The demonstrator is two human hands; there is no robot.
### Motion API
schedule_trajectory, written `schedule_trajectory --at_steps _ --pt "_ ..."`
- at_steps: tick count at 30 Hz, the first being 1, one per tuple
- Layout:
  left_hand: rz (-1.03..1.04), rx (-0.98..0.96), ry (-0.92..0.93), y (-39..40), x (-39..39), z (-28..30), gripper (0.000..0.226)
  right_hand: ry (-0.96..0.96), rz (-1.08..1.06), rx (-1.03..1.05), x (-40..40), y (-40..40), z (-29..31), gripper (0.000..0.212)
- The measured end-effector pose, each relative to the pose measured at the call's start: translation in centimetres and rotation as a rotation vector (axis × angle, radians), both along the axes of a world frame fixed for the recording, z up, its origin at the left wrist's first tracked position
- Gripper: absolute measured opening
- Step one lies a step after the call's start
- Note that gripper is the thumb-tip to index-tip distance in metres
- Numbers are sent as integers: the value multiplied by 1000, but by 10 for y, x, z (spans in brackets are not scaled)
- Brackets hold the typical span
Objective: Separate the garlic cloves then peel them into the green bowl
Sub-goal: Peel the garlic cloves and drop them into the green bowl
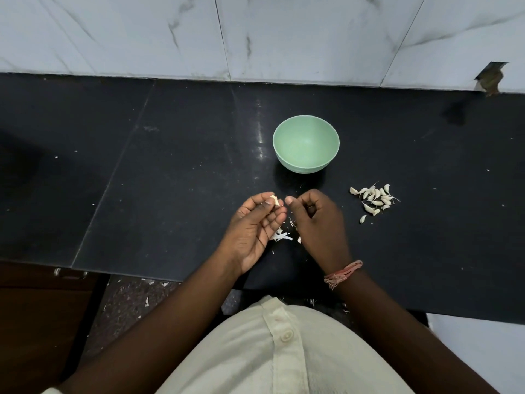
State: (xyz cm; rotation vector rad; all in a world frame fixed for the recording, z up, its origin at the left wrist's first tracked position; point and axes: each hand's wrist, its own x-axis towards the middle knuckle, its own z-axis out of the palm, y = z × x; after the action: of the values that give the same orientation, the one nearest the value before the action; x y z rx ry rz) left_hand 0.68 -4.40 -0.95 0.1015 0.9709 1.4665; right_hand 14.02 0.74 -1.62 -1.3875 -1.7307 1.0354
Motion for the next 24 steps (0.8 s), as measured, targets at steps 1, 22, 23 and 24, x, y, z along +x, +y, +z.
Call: schedule_trajectory --at_steps 1,22,23,24 --pt "9 -3 14 0 0 -1 20 14 18 -9 0 0 -1 8" --pt "8 -3 156 -2 -2 4 16 -12 88 69 -4 -2 10 9" --pt "-1 1 167 -2 -3 4 16 6 91 44 -4 -2 9 8" --pt "-5 3 182 -1 -4 4 16 23 90 21 -4 -2 8 7"
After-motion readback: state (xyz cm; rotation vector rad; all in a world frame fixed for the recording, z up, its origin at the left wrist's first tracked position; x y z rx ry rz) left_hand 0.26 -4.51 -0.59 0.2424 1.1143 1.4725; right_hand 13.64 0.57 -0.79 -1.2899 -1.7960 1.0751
